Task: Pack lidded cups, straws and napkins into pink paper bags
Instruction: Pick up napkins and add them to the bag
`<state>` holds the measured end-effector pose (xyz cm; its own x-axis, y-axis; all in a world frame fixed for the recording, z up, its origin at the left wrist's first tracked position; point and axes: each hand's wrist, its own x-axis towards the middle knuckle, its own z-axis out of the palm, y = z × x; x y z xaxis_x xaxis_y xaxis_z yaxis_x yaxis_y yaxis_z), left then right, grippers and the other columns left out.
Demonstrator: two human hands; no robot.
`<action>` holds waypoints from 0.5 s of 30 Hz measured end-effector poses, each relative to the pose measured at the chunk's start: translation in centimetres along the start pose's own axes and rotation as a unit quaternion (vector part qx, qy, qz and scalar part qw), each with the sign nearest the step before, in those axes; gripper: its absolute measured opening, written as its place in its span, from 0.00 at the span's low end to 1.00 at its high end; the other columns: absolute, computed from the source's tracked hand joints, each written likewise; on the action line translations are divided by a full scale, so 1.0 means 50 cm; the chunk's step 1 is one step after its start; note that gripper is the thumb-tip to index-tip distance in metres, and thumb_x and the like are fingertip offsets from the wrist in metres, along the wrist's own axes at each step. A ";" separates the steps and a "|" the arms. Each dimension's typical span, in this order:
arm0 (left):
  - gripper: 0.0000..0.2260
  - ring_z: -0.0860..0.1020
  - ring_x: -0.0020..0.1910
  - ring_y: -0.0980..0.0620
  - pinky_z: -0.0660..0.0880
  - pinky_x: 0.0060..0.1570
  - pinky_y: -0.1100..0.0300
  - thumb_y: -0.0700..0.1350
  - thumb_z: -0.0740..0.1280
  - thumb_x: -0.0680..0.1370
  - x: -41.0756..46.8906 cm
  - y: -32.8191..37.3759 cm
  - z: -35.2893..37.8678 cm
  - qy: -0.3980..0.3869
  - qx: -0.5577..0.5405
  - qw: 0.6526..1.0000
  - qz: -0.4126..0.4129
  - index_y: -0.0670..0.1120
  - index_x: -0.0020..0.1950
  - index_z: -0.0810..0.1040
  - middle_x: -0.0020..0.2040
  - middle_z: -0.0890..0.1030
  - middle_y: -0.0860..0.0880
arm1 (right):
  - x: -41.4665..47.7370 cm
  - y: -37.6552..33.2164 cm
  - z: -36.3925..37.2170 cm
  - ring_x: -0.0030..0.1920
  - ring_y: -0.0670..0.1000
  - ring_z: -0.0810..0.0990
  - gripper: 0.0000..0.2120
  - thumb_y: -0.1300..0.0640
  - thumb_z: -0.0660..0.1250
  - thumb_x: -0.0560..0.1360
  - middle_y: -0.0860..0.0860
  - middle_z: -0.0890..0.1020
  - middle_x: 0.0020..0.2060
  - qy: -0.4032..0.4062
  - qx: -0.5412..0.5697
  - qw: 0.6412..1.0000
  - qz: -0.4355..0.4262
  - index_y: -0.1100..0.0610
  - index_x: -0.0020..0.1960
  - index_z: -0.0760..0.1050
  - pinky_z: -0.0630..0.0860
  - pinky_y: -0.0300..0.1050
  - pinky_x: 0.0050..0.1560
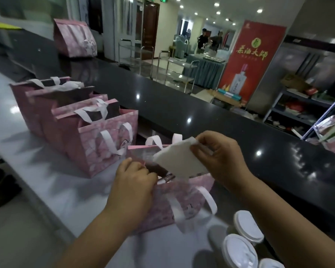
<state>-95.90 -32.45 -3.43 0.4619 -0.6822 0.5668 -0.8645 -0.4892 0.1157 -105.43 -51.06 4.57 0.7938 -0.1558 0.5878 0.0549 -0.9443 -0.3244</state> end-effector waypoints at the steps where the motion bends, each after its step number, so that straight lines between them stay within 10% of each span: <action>1: 0.09 0.78 0.37 0.45 0.71 0.55 0.46 0.36 0.72 0.57 -0.001 -0.021 0.002 -0.008 0.003 1.000 0.000 0.48 0.32 0.79 0.29 0.78 0.50 | 0.011 -0.005 0.023 0.41 0.49 0.78 0.09 0.51 0.65 0.73 0.50 0.81 0.42 -0.024 -0.044 0.999 -0.009 0.56 0.45 0.77 0.79 0.48 0.40; 11: 0.11 0.80 0.48 0.49 0.68 0.61 0.50 0.39 0.75 0.57 0.003 -0.159 0.017 -0.031 -0.061 0.997 0.045 0.49 0.35 0.79 0.34 0.79 0.53 | 0.080 -0.024 0.184 0.30 0.49 0.70 0.05 0.58 0.71 0.68 0.51 0.77 0.29 -0.109 -0.312 0.936 -0.119 0.56 0.36 0.76 0.62 0.41 0.31; 15: 0.14 0.79 0.51 0.49 0.70 0.58 0.54 0.41 0.76 0.56 0.011 -0.185 0.014 -0.060 -0.097 0.988 0.107 0.50 0.38 0.80 0.37 0.80 0.54 | 0.071 -0.031 0.228 0.40 0.51 0.80 0.05 0.54 0.70 0.70 0.50 0.81 0.40 -0.310 -0.302 0.894 -0.117 0.52 0.45 0.78 0.71 0.42 0.38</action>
<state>-87.51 -28.68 -4.78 0.2748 -0.8240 0.4955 -0.9612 -0.2215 0.1647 -95.80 -46.83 -1.27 0.9968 0.0804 0.0024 0.0753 -0.9433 0.3232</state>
